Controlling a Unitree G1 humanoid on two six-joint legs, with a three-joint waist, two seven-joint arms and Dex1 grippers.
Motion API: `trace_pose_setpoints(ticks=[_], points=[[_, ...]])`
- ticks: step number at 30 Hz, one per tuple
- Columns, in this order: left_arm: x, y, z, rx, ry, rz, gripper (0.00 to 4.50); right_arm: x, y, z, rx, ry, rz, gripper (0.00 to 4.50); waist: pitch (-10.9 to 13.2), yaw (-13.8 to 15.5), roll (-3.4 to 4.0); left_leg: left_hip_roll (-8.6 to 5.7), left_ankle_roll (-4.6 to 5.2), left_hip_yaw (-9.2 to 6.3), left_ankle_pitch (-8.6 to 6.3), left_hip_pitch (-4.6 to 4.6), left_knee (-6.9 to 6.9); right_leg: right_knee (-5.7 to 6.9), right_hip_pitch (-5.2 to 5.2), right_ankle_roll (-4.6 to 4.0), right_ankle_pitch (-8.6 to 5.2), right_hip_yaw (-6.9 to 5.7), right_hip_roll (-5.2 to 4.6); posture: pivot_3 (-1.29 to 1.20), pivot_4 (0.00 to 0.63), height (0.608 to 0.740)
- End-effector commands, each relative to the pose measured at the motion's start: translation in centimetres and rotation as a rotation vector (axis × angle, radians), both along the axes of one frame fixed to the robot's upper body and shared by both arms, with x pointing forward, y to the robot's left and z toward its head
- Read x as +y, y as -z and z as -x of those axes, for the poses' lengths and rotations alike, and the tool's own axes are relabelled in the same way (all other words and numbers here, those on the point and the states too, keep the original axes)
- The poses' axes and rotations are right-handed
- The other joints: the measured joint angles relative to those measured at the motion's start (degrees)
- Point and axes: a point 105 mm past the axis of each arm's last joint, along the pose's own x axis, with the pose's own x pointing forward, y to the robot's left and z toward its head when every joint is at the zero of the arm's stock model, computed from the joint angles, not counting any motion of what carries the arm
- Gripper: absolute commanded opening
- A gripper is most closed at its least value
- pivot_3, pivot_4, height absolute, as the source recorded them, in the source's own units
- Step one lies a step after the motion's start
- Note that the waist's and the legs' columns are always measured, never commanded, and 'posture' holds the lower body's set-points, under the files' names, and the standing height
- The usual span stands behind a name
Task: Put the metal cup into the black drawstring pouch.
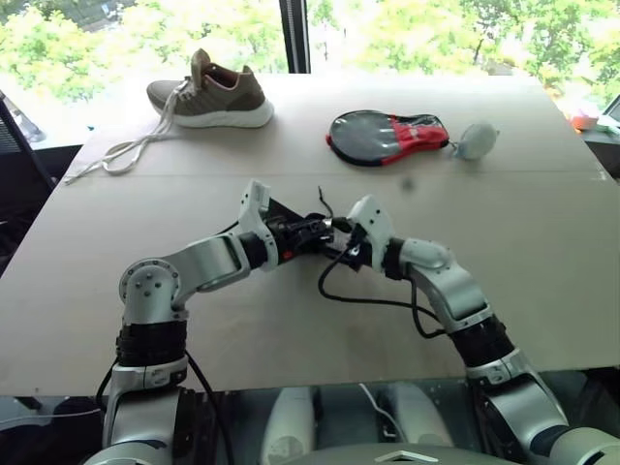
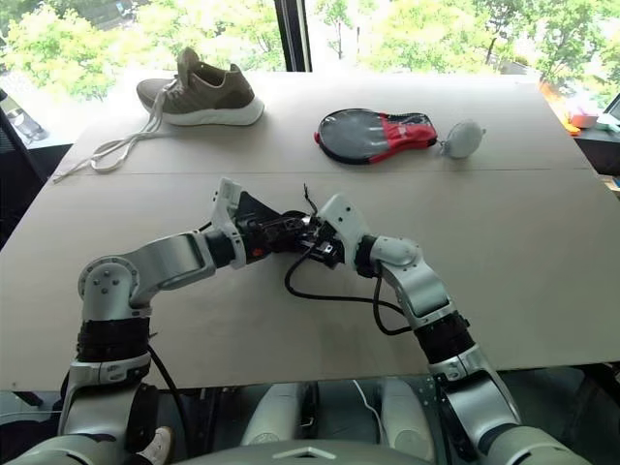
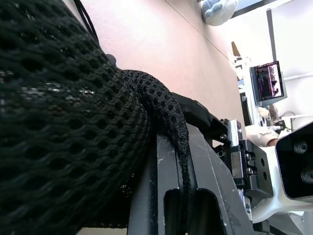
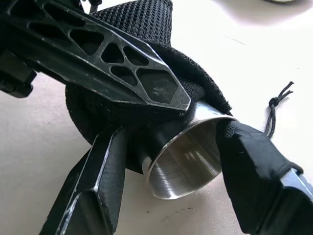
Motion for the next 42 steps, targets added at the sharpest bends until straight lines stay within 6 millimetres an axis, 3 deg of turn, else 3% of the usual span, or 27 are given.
trace_pose_setpoints(ticks=[1,2,5,12,18,23,29,31,33,35,39,42], points=[[-0.2,-0.5,0.2,-0.012,0.02,0.02,0.0,0.4,-1.6,0.3,-0.021,-0.007,-0.061,1.77,0.0,0.0,0.0,0.0,0.0,0.0,0.0,0.0,0.0,0.0,0.0,0.0,0.0,0.0,0.0,0.0,0.15,0.74],[-0.2,-0.5,0.2,-0.015,0.021,0.022,0.0,0.4,-1.5,0.4,-0.021,-0.01,-0.058,1.17,0.0,0.0,0.0,0.0,0.0,0.0,0.0,0.0,0.0,0.0,0.0,0.0,0.0,0.0,0.0,0.0,0.15,0.74],[-0.2,-0.8,0.1,-0.024,0.024,0.027,0.0,0.5,-1.4,0.5,-0.02,-0.012,-0.056,0.04,0.0,0.0,0.0,0.0,0.0,0.0,0.0,0.0,0.0,0.0,0.0,0.0,0.0,0.0,0.0,0.0,0.15,0.74],[-1.3,-2.1,0.4,-0.068,0.083,0.039,0.0,1.1,-1.8,1.0,-0.048,-0.06,-0.072,0.04,0.0,0.0,0.0,-0.01,0.0,-0.01,0.0,-0.01,0.0,-0.01,0.0,0.0,0.0,-0.01,0.01,0.0,0.15,0.74],[-1.8,-2.6,0.4,-0.062,0.106,0.033,0.0,2.6,-1.6,1.4,-0.343,-0.185,0.141,0.04,0.0,-0.1,0.01,-0.01,0.0,0.0,0.0,0.0,0.0,-0.01,-0.01,0.0,0.0,0.0,0.01,0.0,0.15,0.74],[-2.7,-3.9,0.3,-0.064,0.131,0.079,0.0,3.6,-2.9,1.0,-0.521,-0.22,0.175,0.04,0.0,-0.1,-0.01,0.0,0.0,0.0,0.0,-0.02,0.0,-0.01,-0.03,0.0,0.0,0.01,0.02,0.0,0.15,0.74],[-2.1,-3.7,-0.9,-0.022,0.071,0.109,0.0,4.3,-3.4,0.8,-0.697,-0.248,0.227,0.04,0.0,-0.1,-0.01,0.0,-0.01,0.01,0.01,-0.01,0.0,-0.01,-0.02,0.0,0.0,0.01,0.01,0.0,0.15,0.74],[-2.3,-4.1,-1.3,-0.017,0.06,0.138,0.0,4.3,-3.2,0.7,-0.693,-0.252,0.228,0.04,0.0,-0.1,-0.01,0.0,-0.01,0.01,0.01,-0.01,0.0,-0.02,-0.02,0.0,0.0,0.01,0.01,0.0,0.15,0.74],[-3.3,-4.9,-0.8,-0.039,0.096,0.162,0.0,3.8,-3.7,-1.1,-0.54,-0.153,0.137,0.04,0.0,-0.1,-0.03,0.01,-0.01,0.01,0.01,-0.02,0.01,-0.02,-0.02,0.0,0.0,0.01,0.0,0.0,0.15,0.74],[-4.0,-5.1,-0.1,-0.054,0.124,0.167,0.0,3.2,-3.9,-2.1,-0.496,-0.113,0.118,0.04,0.0,-0.1,-0.03,0.04,-0.01,0.01,0.01,-0.02,0.01,-0.01,-0.02,0.0,0.0,0.01,-0.01,0.0,0.15,0.74],[-4.4,-5.1,-0.7,-0.043,0.1,0.175,0.0,5.8,-2.7,2.1,-0.677,-0.415,0.24,0.04,0.0,-0.1,-0.03,0.02,-0.02,0.01,0.01,-0.01,0.02,-0.03,0.0,0.0,0.0,0.0,-0.02,0.0,0.15,0.74],[-4.2,-5.9,-1.7,-0.035,0.058,0.223,0.0,6.2,-2.2,2.3,-0.716,-0.439,0.281,0.04,0.1,0.0,-0.02,0.01,-0.02,0.01,0.01,0.0,0.01,-0.04,0.0,0.0,0.0,0.0,0.0,0.0,0.15,0.74]])
